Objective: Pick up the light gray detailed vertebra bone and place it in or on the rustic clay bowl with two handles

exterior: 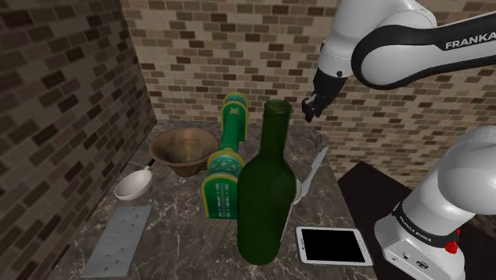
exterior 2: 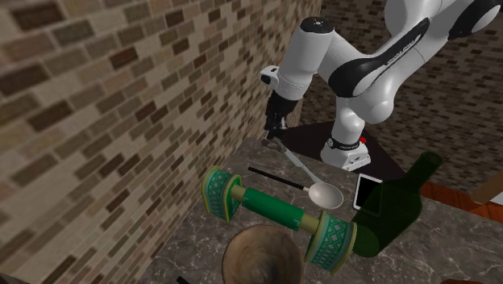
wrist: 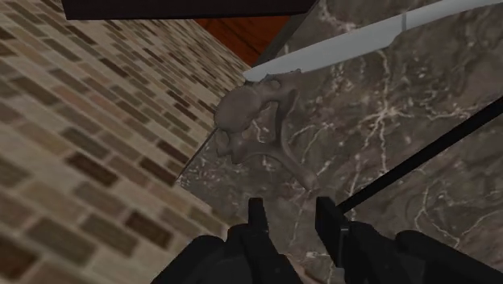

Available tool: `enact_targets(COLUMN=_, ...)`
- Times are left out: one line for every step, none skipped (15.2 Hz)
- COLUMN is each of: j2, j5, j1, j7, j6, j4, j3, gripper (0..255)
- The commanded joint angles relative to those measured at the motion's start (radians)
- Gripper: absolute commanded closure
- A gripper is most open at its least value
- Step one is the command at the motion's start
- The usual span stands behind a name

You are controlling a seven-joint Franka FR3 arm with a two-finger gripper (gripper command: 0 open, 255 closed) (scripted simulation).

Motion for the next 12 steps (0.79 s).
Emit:
enact_targets(j2=-0.007, j5=-0.009, j1=-0.013, j7=0.082, j6=-0.007, j4=-0.018, j3=0.054, gripper=0)
enact_targets(j2=-0.01, j5=-0.015, j1=-0.027, j7=0.164, j6=-0.018, j4=-0.033, j3=0.109, gripper=0)
enact_targets(j2=-0.008, j5=-0.019, j1=-0.04, j7=0.246, j6=-0.03, j4=-0.044, j3=0.165, gripper=0)
enact_targets(j2=-0.003, j5=-0.021, j1=-0.05, j7=0.313, j6=-0.042, j4=-0.05, j3=0.212, gripper=0)
enact_targets(j2=0.004, j5=-0.023, j1=-0.055, j7=0.314, j6=-0.025, j4=-0.059, j3=0.214, gripper=0)
enact_targets(j2=0.012, j5=-0.025, j1=-0.059, j7=0.316, j6=-0.008, j4=-0.068, j3=0.216, gripper=0)
enact_targets(j2=0.02, j5=-0.028, j1=-0.063, j7=0.318, j6=0.009, j4=-0.077, j3=0.218, gripper=0)
enact_targets(j2=0.028, j5=-0.031, j1=-0.068, j7=0.32, j6=0.026, j4=-0.085, j3=0.22, gripper=0)
enact_targets(j2=0.037, j5=-0.034, j1=-0.072, j7=0.322, j6=0.044, j4=-0.093, j3=0.222, gripper=0)
enact_targets(j2=0.047, j5=-0.037, j1=-0.077, j7=0.324, j6=0.062, j4=-0.101, j3=0.224, gripper=0)
enact_targets(j2=0.056, j5=-0.041, j1=-0.083, j7=0.326, j6=0.08, j4=-0.109, j3=0.227, gripper=0)
enact_targets(j2=0.062, j5=-0.043, j1=-0.086, j7=0.328, j6=0.09, j4=-0.114, j3=0.228, gripper=0)
